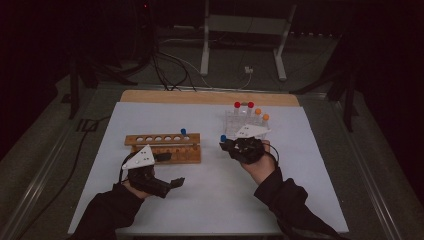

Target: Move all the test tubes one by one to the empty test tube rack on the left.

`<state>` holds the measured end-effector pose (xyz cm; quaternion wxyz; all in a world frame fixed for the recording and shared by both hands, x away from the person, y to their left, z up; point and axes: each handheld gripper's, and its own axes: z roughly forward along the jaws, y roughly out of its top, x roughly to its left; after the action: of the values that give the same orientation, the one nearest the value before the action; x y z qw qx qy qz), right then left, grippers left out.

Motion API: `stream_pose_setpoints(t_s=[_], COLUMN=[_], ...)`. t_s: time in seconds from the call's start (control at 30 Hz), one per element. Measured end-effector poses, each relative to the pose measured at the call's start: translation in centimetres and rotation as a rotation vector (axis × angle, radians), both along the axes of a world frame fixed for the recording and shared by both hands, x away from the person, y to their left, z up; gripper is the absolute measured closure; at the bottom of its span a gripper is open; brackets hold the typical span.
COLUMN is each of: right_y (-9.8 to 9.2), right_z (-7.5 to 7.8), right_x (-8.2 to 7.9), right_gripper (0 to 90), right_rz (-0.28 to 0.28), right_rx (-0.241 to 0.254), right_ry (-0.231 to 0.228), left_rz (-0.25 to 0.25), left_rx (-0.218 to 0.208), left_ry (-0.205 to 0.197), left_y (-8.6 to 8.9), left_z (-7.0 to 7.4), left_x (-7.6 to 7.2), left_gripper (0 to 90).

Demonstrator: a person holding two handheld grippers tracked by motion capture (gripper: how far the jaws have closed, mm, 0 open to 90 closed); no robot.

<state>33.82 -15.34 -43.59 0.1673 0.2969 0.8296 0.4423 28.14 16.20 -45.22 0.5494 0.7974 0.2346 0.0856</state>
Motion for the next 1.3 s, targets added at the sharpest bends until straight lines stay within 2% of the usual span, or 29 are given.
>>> stream_pose_setpoints(t_s=[0.4, 0.57, 0.77, 1.0, 1.3], right_y=[1.8, 2.2, 2.6, 2.7, 2.9], right_z=[-0.4, -0.6, -0.7, -0.7, -0.7], right_x=[-3.2, -3.8, -4.1, -4.4, -4.5], right_gripper=[76.6, 76.6, 76.6, 76.6, 76.6], right_rz=[0.120, 0.147, 0.166, 0.179, 0.186], right_rx=[-0.007, -0.009, -0.002, 0.000, -0.002], right_ry=[0.028, 0.036, 0.041, 0.045, 0.043], left_rz=[-0.051, -0.075, -0.097, -0.108, -0.124], left_rx=[0.003, 0.003, 0.000, -0.002, 0.018], left_ry=[-0.010, -0.007, -0.025, -0.042, -0.051], left_y=[-2.2, -2.9, -3.9, -4.9, -6.0], left_z=[1.0, 1.3, 2.2, 2.5, 1.9], left_x=[0.7, 1.0, 1.4, 1.9, 2.3], left_gripper=[2.9, 3.2, 7.5, 18.2, 43.4])
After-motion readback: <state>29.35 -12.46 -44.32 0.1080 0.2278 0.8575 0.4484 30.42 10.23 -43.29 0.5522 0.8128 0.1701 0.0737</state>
